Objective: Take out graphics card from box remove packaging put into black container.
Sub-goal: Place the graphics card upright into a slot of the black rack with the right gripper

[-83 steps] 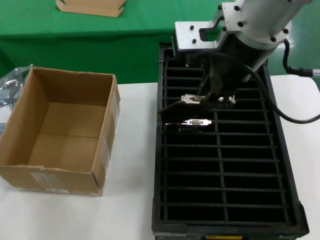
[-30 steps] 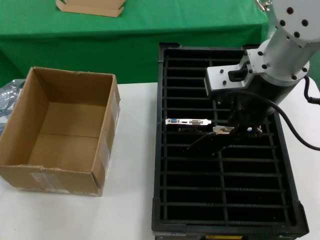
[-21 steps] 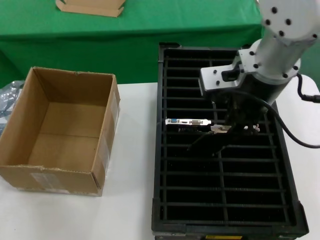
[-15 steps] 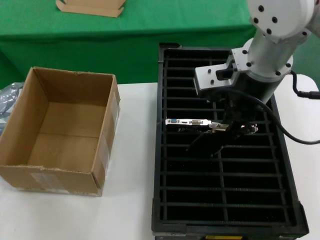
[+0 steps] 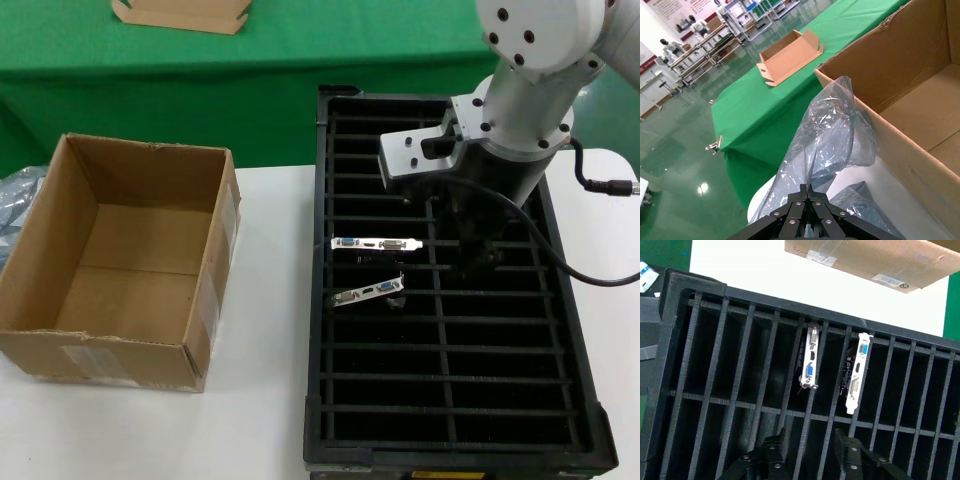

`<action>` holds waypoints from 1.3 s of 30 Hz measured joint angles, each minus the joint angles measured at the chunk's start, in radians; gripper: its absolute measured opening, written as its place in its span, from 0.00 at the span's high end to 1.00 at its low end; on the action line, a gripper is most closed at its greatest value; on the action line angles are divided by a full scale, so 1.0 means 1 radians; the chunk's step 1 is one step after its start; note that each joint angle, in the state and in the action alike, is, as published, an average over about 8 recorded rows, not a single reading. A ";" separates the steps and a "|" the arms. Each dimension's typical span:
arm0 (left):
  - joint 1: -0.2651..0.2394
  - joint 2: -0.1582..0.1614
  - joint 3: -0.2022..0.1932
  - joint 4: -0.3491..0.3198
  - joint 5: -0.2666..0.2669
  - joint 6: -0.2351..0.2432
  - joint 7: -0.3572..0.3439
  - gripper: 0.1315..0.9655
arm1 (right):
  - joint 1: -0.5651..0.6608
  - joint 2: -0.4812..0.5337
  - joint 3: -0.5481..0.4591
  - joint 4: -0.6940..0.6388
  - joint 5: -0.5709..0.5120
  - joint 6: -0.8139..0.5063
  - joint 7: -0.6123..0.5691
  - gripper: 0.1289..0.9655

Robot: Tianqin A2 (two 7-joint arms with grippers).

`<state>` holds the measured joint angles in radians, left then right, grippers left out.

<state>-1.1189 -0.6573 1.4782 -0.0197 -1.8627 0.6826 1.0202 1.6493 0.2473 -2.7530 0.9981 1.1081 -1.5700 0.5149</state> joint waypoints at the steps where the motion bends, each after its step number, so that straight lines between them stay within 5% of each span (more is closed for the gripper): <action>1: 0.000 0.000 0.000 0.000 0.000 0.000 0.000 0.99 | 0.000 -0.002 0.000 -0.002 0.000 0.000 0.001 0.79; 18: -0.005 0.022 0.013 -0.005 0.008 0.037 -0.003 0.99 | 0.011 0.002 0.000 0.027 -0.019 0.000 0.027 0.35; 30: -0.010 0.041 0.030 -0.009 0.022 0.061 -0.016 0.99 | -0.070 -0.006 0.028 0.099 -0.031 0.018 0.119 0.21; 39: -0.009 0.037 0.036 -0.010 0.028 0.062 -0.022 0.99 | -0.195 -0.028 0.121 0.143 -0.108 0.110 0.168 0.27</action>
<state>-1.1279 -0.6206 1.5147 -0.0298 -1.8346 0.7444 0.9985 1.4544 0.2192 -2.6316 1.1414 1.0005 -1.4596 0.6828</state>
